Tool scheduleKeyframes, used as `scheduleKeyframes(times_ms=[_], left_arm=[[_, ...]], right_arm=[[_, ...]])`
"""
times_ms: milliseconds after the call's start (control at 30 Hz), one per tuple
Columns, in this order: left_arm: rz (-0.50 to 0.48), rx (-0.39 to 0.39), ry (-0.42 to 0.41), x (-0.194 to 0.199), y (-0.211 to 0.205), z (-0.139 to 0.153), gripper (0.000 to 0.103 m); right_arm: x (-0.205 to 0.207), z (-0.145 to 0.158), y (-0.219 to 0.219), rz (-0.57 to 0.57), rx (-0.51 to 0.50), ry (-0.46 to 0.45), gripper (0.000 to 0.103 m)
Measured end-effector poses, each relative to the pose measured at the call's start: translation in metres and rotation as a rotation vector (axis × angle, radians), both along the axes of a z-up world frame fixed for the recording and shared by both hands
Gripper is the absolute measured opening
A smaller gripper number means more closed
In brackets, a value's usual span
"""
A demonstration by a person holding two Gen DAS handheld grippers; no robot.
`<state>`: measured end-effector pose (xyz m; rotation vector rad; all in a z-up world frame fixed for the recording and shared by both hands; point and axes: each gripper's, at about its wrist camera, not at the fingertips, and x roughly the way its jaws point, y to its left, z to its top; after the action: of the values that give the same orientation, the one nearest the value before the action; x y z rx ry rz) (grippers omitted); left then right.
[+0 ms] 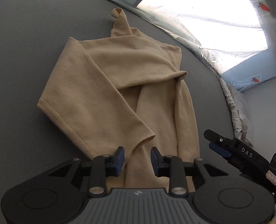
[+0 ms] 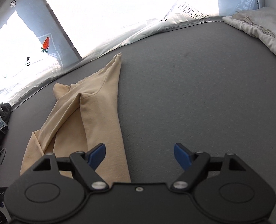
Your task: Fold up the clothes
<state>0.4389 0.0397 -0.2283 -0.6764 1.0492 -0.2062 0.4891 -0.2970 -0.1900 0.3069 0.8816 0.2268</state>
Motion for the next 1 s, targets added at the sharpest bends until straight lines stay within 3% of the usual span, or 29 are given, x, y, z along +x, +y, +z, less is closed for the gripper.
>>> scheduleKeyframes(times_ms=[33,67,100,167,200,267,400,433,500,633,667,767,1000], left_arm=[[0.034,-0.045,-0.016,-0.003,0.007,0.002,0.034],[0.069,-0.054,-0.025,-0.005,0.013,0.005,0.034],[0.103,-0.060,-0.034,-0.008,0.020,0.008,0.034],[0.172,-0.073,-0.052,-0.013,0.033,0.015,0.034],[0.190,-0.063,-0.039,-0.015,0.036,0.014,0.034],[0.221,-0.041,-0.009,-0.019,0.042,0.010,0.034],[0.266,-0.029,0.086,-0.027,0.051,-0.005,0.033],[0.261,-0.017,0.092,-0.029,0.051,-0.008,0.033],[0.252,-0.005,0.096,-0.031,0.052,-0.010,0.033],[0.280,-0.050,0.111,-0.031,0.060,-0.014,0.033],[0.281,-0.053,0.111,-0.032,0.060,-0.014,0.033],[0.276,-0.045,0.109,-0.033,0.058,-0.013,0.033],[0.203,0.000,0.100,-0.042,0.034,-0.004,0.033]], right_arm=[[-0.001,0.002,0.000,0.005,0.030,-0.006,0.060],[-0.001,0.003,-0.001,0.006,0.075,-0.007,0.038],[-0.001,0.003,-0.001,0.012,0.122,-0.007,0.027],[0.001,0.005,0.002,0.040,0.230,-0.001,0.012],[0.002,0.005,0.004,0.056,0.280,0.003,0.010],[0.005,0.004,0.012,0.094,0.373,0.024,0.010],[0.019,-0.015,0.040,0.153,0.533,0.166,0.011],[0.022,-0.021,0.048,0.166,0.542,0.196,0.012],[0.026,-0.031,0.061,0.164,0.552,0.261,0.026],[0.027,-0.046,0.084,0.199,0.554,0.343,0.026],[0.027,-0.048,0.088,0.209,0.546,0.349,0.025],[0.022,-0.047,0.092,0.212,0.555,0.335,0.003],[0.004,-0.031,0.062,0.150,0.617,0.268,0.003]])
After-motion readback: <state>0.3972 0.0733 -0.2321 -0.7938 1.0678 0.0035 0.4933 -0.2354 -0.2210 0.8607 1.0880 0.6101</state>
